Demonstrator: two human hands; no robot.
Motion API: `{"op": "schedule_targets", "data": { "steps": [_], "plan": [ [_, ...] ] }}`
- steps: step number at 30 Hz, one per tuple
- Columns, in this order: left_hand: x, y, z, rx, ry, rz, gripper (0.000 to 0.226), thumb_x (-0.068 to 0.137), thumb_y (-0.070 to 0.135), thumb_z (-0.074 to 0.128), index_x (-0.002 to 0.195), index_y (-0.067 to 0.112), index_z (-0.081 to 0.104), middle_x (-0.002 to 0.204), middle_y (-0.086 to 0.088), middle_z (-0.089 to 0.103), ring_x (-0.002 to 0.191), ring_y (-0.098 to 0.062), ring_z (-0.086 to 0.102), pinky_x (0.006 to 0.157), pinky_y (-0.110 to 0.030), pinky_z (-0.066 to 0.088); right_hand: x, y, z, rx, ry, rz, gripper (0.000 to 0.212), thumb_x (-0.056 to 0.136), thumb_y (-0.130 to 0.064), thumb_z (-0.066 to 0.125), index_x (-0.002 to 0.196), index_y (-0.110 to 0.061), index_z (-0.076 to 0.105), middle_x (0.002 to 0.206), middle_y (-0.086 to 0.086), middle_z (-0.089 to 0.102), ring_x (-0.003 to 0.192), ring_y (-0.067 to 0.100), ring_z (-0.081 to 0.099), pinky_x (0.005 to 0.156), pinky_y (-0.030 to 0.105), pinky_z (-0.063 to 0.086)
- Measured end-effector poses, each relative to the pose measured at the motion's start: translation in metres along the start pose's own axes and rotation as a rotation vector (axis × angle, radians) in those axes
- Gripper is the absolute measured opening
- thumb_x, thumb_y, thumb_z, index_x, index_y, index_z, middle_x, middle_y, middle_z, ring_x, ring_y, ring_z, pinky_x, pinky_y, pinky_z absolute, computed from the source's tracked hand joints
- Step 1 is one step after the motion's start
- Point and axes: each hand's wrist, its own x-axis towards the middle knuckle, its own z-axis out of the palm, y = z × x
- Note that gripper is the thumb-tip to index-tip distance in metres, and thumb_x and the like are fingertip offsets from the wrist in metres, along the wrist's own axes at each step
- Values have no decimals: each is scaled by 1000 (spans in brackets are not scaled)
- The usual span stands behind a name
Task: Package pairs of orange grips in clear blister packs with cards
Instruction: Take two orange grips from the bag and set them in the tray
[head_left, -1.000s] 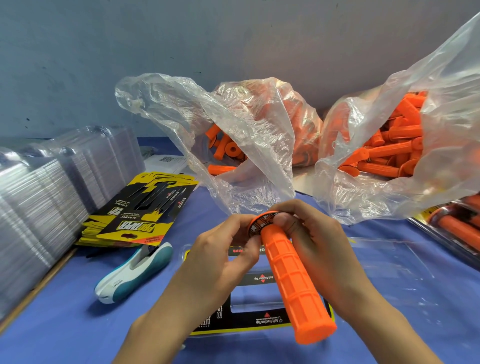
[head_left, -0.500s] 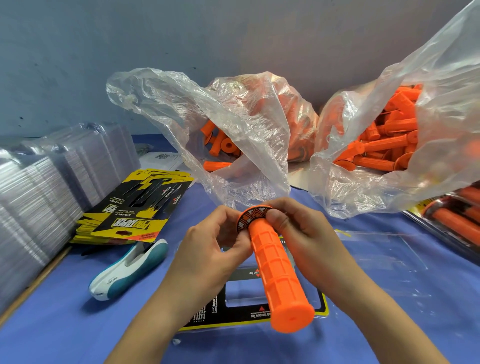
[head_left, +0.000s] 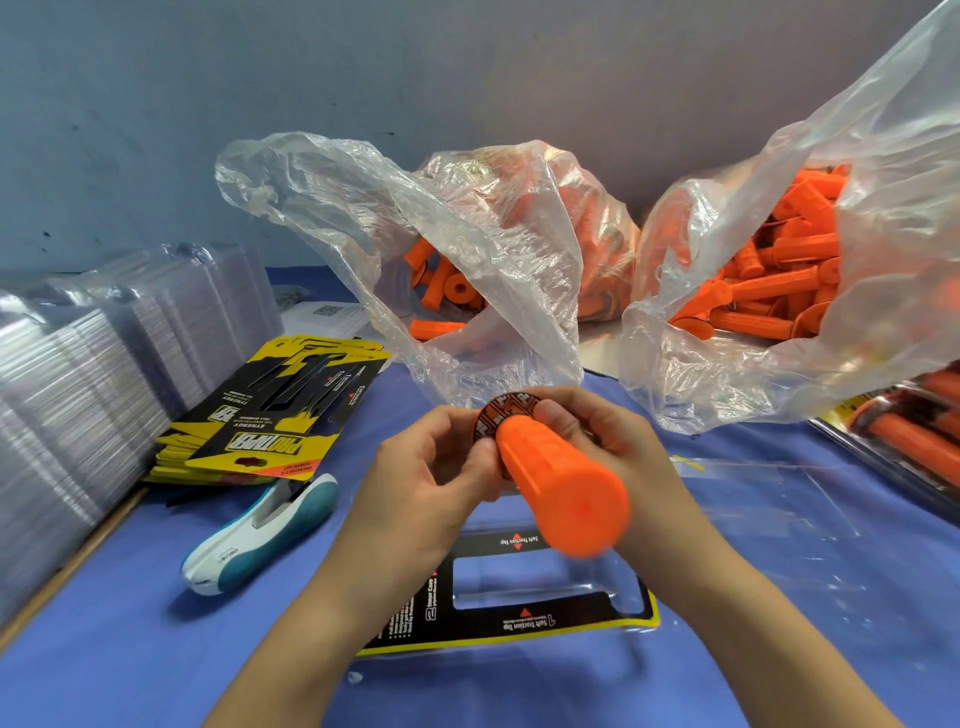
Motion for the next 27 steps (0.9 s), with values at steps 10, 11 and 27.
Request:
{"op": "schedule_targets", "data": {
  "steps": [10,11,27],
  "plan": [
    [5,-2,2,-215,41,-111,17,93,21,61,108,19,70,100,-9,76,91,-25,73,78,-34,60,-5,7,20,483,-14,182,32,97,-4,53,129,-3,57,105,18,73,90,27,72,80,28,57],
    [5,-4,3,-200,48,-110,17,96,18,59,109,17,69,99,-10,76,91,-26,73,77,-34,59,-5,7,22,492,-6,187,33,97,-3,53,130,-3,57,104,18,73,88,25,72,79,27,57],
    [-10,-9,3,88,-9,204,44,85,43,69,124,45,50,116,11,66,110,-14,66,92,-30,53,-10,0,-6,562,-288,397,26,97,-7,54,118,3,65,114,15,71,100,18,70,81,21,55]
  ]
}}
